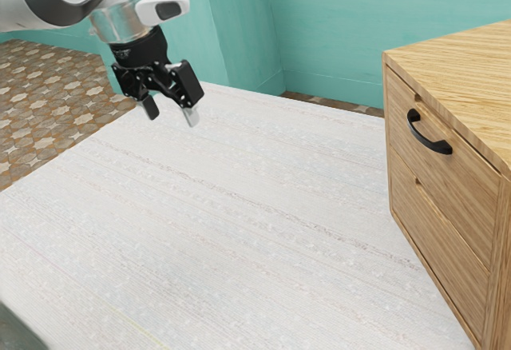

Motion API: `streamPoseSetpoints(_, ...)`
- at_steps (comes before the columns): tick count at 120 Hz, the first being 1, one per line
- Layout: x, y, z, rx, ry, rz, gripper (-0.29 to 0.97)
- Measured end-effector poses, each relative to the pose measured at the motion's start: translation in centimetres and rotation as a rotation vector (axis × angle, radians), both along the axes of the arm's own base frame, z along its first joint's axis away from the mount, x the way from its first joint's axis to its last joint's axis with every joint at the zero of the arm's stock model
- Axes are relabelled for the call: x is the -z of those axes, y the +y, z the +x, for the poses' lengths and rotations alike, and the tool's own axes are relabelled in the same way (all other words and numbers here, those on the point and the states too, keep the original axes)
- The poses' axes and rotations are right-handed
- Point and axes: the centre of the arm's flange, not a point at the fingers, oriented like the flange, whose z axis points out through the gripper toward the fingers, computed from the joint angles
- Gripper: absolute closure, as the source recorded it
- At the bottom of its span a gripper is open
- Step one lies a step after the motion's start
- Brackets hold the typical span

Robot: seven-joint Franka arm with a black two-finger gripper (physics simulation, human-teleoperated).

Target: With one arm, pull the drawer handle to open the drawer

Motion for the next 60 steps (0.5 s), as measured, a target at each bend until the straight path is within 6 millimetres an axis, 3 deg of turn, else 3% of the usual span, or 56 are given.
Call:
streamPoseSetpoints(32, -0.2, 0.3, -0.2, 0.009, 0.005, 0.013, 0.0)
streamPoseSetpoints(48, -7.5, -0.8, -2.7, 0.021, -0.12, 0.048, 0.0)
streamPoseSetpoints(60, -8.6, -4.7, -2.9, 0.039, -0.126, 0.035, 0.0)
